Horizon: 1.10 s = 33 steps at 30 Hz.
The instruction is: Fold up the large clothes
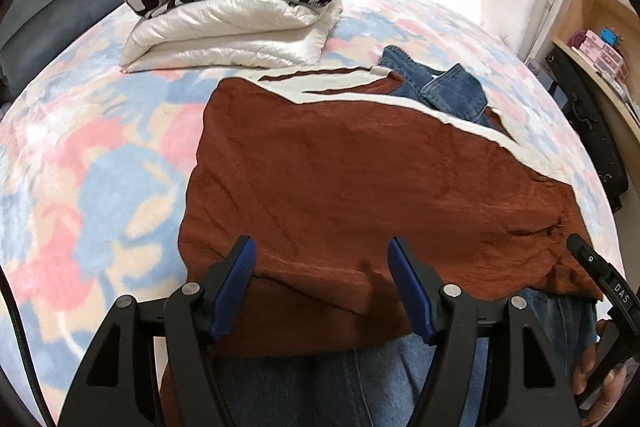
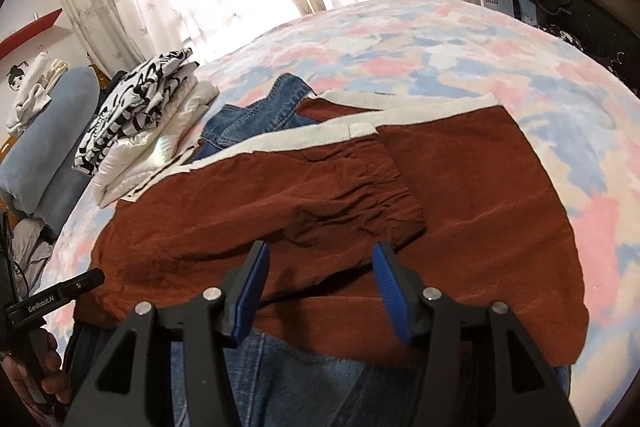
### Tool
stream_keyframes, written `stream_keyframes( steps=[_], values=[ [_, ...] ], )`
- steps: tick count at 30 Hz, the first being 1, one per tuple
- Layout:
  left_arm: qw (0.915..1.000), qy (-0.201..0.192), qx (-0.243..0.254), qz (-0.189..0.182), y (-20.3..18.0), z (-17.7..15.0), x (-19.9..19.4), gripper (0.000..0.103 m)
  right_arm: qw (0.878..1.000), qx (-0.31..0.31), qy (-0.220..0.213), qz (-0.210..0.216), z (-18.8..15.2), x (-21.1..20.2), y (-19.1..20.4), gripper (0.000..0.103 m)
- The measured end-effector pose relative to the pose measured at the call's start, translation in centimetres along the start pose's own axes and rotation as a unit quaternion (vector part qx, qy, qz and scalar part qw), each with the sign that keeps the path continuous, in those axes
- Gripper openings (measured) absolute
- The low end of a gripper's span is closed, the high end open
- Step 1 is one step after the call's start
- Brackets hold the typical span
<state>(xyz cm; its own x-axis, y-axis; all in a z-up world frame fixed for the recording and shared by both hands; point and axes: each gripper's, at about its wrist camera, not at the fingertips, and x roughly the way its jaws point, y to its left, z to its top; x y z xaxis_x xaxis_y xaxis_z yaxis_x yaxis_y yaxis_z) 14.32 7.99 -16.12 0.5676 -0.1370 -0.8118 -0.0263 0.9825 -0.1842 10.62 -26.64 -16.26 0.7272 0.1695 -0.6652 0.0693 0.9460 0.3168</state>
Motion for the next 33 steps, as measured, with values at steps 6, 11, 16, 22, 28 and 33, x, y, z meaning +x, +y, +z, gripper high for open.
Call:
stream_keyframes(
  steps=[6,11,16,22,28,33],
  values=[
    [0.9996,-0.028,0.005,-0.001,-0.2,-0.3,-3.9,0.076,0.999,0.01,-0.025,0.031,-0.4,-3.8,1.2,0.054],
    [0.9989,-0.045,0.008,-0.009,0.1,-1.1,-7.5,0.079,0.998,0.003,-0.051,0.047,-1.0,-7.8,2.4,0.059],
    [0.9986,-0.052,0.009,-0.006,0.6,-2.8,-10.3,0.081,0.996,0.0,-0.065,0.061,-1.7,-11.2,2.8,0.063],
    [0.9987,-0.05,0.001,0.006,2.4,-5.2,-12.7,0.082,0.997,-0.009,-0.061,0.041,-2.9,-14.2,2.0,0.063],
    [0.999,-0.015,-0.037,-0.018,6.1,-8.3,-13.4,0.082,0.998,-0.032,-0.045,0.011,-5.5,-16.7,0.1,0.063],
    [0.9948,0.041,-0.063,-0.069,8.0,-11.2,-11.9,0.082,0.999,-0.03,-0.035,-0.015,-7.7,-18.3,-2.3,0.063]
  ],
)
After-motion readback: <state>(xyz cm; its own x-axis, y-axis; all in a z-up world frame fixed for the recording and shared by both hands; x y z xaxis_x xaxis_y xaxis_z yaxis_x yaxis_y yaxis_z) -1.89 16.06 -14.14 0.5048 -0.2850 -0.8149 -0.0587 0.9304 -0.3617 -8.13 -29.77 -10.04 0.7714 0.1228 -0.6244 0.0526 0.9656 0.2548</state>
